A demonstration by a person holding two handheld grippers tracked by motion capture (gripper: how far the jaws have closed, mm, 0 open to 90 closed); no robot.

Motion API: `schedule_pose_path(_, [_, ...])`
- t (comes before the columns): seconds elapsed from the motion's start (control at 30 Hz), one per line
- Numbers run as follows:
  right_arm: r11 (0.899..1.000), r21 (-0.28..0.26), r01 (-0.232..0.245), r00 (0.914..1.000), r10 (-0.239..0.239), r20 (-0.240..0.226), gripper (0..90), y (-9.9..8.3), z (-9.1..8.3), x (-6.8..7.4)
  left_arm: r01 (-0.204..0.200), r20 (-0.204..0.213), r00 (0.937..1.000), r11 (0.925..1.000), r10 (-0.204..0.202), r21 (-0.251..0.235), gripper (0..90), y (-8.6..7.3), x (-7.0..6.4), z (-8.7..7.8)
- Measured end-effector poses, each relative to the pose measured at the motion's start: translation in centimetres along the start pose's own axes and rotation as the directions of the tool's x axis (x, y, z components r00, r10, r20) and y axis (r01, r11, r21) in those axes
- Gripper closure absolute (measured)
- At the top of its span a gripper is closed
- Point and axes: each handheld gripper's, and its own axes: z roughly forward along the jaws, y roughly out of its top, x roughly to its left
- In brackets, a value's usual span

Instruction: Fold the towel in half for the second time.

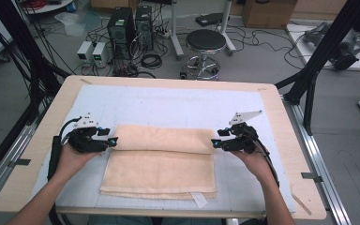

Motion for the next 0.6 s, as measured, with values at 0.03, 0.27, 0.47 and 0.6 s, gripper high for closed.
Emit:
schedule_pose_path(0.03, [1.0, -0.006, -0.001, 1.0, 0.001, 0.007, 46.1, 0.4, 0.1, -0.2, 0.012, -0.001, 0.9999, 0.9999, -0.012, -0.008, 46.6, 0.4, 0.2, 0.2])
schedule_pose_path(0.27, [1.0, 0.005, -0.02, 0.9998, 0.02, 0.005, 44.1, 1.8, 2.5, -1.9, 0.059, 0.004, 0.9983, 0.9979, -0.059, 0.028, 41.9, 2.2, 2.5, 3.1])
schedule_pose_path(0.47, [0.996, 0.075, -0.037, 0.999, 0.039, -0.024, 42.9, 1.6, 5.3, -2.6, 0.091, 0.019, 0.9955, 0.9938, -0.092, 0.064, 40.3, 2.0, 3.7, 5.0])
schedule_pose_path(0.6, [0.99, 0.117, -0.08, 0.9949, 0.086, -0.052, 42.0, 1.0, 6.3, -3.2, 0.136, 0.072, 0.9866, 0.9818, -0.147, 0.132, 41.9, 1.3, 4.1, 5.9])
